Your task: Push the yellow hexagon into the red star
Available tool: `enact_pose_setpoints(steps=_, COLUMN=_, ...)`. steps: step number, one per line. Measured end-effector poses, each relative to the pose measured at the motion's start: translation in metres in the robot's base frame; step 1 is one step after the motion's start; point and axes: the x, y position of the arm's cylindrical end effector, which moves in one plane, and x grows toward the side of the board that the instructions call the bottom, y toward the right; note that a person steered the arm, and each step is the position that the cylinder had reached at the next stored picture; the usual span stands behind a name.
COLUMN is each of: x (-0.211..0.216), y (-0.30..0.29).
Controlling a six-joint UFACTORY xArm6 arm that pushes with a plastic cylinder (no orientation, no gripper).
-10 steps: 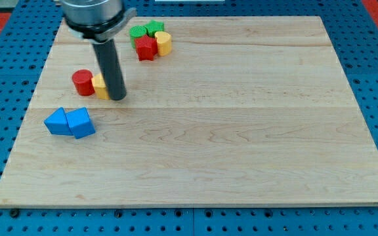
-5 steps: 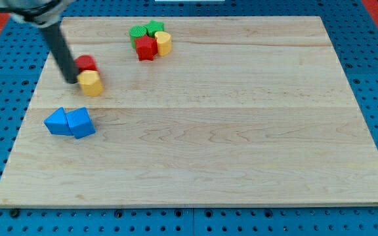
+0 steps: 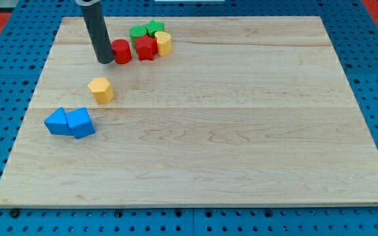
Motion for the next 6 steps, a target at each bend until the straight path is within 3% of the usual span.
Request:
enact_pose_setpoints(steps=1, x=-0.007, y=0.013)
enact_pose_setpoints(steps=2, x=0.0, y=-0.023)
enact_pose_setpoints(steps=3, x=0.039, y=-0.095)
enact_pose_setpoints(steps=4, x=0.109, y=-0.11)
enact_pose_setpoints(steps=5, x=0.127, y=-0.048)
enact_pose_setpoints(steps=6, x=0.09, y=0.024)
